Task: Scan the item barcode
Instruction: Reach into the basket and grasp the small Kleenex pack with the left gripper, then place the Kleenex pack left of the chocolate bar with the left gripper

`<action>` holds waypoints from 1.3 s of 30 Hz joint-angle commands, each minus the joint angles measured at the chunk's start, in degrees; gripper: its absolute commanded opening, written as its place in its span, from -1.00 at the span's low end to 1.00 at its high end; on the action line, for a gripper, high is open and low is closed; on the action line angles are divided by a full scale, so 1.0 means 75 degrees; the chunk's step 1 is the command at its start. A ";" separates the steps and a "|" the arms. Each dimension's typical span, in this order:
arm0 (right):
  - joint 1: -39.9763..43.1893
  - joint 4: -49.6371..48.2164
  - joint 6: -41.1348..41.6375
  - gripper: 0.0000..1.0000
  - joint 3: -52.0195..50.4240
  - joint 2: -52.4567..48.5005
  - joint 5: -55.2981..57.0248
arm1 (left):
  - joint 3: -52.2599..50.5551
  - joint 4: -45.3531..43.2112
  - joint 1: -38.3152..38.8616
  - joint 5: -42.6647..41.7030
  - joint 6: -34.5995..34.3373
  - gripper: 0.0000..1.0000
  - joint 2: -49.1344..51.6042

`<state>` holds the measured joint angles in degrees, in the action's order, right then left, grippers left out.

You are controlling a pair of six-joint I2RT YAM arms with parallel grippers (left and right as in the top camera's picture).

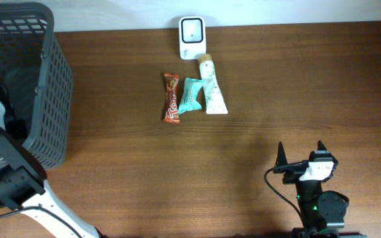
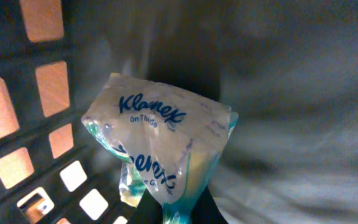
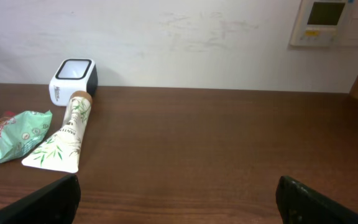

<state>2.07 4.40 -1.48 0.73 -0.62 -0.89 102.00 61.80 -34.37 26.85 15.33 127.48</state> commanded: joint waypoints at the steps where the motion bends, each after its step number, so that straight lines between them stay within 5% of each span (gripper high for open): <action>1: 0.0023 0.0023 0.0058 0.97 -0.0055 0.0055 0.0067 | 0.1311 0.0114 0.0361 -0.1510 -0.0399 -1.00 -0.0600; 6: 0.0023 0.0023 0.0058 0.97 -0.0055 0.0055 0.0064 | 0.4377 -0.0012 0.1131 -0.4278 -0.1413 -1.00 -0.1714; 8: 0.0023 0.0023 0.0058 0.97 -0.0055 0.0055 0.0067 | 0.5636 -0.0122 0.1501 -0.4680 -0.2588 -1.00 -0.2084; 10: 0.0023 0.0026 0.0058 0.97 -0.0055 0.0055 0.0067 | 0.6344 -0.0108 0.1950 -0.5718 -0.3381 -1.00 -0.2480; 13: 0.0023 0.0026 0.0058 0.97 -0.0055 0.0055 0.0064 | 0.6388 -0.0020 0.2719 -0.7020 -0.3386 -1.00 -0.2766; 18: 0.0023 0.0026 0.0058 0.97 -0.0055 0.0055 0.0067 | 0.5400 0.0539 0.4759 -0.6694 -0.3386 -1.00 -0.2206; 22: 0.0023 0.0026 0.0058 0.97 -0.0055 0.0055 0.0067 | 0.3468 0.0510 0.6135 -0.5176 -0.3389 -1.00 -0.1236; 30: 0.0023 0.0023 0.0058 0.97 -0.0055 0.0055 0.0067 | 0.2509 0.0755 0.6814 -0.3042 -0.3555 -1.00 0.0175; 35: 0.0023 0.0023 0.0058 0.97 -0.0055 0.0055 0.0067 | 0.2506 0.1413 0.6816 -0.3191 -0.3552 -0.38 0.0405; 39: 0.0023 0.0026 0.0058 0.97 -0.0055 0.0055 0.0067 | 0.2946 0.1644 0.6811 -0.3267 -0.3552 -0.06 0.0402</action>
<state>2.07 4.40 -1.48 0.73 -0.62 -0.89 120.68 72.71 16.82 2.42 -11.44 130.08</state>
